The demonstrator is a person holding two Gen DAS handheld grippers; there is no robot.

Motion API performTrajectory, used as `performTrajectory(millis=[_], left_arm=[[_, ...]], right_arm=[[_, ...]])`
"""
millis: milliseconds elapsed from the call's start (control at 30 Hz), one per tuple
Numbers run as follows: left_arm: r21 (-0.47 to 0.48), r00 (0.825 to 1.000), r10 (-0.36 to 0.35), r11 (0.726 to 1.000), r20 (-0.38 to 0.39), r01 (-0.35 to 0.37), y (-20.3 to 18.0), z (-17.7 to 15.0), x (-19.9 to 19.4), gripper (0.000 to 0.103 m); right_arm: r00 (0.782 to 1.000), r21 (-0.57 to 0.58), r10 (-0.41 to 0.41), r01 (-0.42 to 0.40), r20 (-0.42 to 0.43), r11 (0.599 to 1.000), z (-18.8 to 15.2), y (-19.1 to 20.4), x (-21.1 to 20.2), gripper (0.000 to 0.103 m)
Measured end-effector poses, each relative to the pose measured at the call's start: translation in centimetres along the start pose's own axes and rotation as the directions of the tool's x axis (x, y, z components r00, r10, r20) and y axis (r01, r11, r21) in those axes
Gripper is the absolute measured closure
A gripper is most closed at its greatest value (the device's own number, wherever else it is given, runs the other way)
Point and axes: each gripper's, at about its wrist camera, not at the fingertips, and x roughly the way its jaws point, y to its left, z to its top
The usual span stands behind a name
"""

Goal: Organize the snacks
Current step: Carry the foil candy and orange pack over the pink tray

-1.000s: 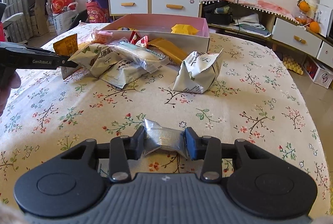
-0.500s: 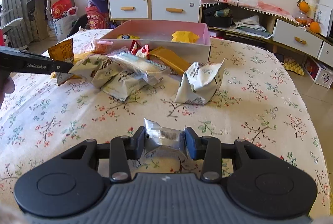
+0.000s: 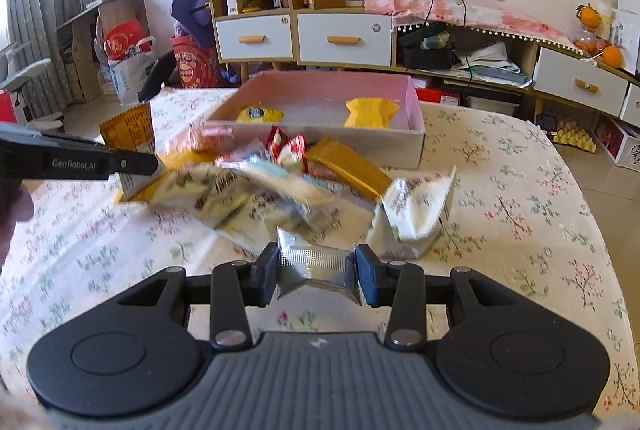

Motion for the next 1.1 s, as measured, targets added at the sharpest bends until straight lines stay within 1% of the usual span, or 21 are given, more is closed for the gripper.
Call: performTrajectory(millis=[100,167,400,600,733,867,1033,1100], left_arm=[[-0.004,1.0,-0.005,1.0,-0.009,0.005,-0.1,0.7,0.0,0.093],[-0.016,1.0,-0.014,1.0,-0.018,0.013,-0.3,1.2,0.1,0.093],[-0.062,0.998,-0.039,0.997,-0.053,0.035,-0.6,3.2,1.1,0.093],[-0.125,0.997,-0.042,0.992,-0.066,0.033,-0.6,4.9,2.4,0.093],[-0.159,0.995,-0.056,0.986,-0.083,0.042,-0.6,6.3,3.9,0.093],[-0.155,0.994,-0.05,0.987,-0.095,0.035,-0.7,7.7,5.9,0.093],[-0.213,0.993,-0.083,0.975,-0.088,0.063,0.1,8.9,8.7,0.093],[-0.22,0.993,-0.083,0.973,-0.081,0.063,0.2,9.4,10.0,0.093]], right_arm=[[1.0,-0.01,-0.01,0.01,-0.008,1.0,1.6,0.2,0.6,0.066],[1.0,0.004,-0.014,0.014,-0.01,1.0,2.7,0.0,1.0,0.066],[0.999,0.12,-0.017,0.023,-0.048,0.992,6.0,-1.3,2.9,0.066],[0.997,0.217,-0.001,0.018,-0.077,0.976,7.6,-1.9,4.7,0.066],[0.996,0.284,0.025,0.002,-0.091,0.959,8.7,-2.3,5.9,0.066],[0.992,0.345,0.074,-0.034,-0.104,0.938,9.7,-2.8,7.4,0.065],[0.992,0.37,0.069,-0.025,-0.105,0.929,10.5,-3.7,9.3,0.065],[0.992,0.389,0.067,-0.021,-0.106,0.921,10.6,-4.3,10.0,0.065]])
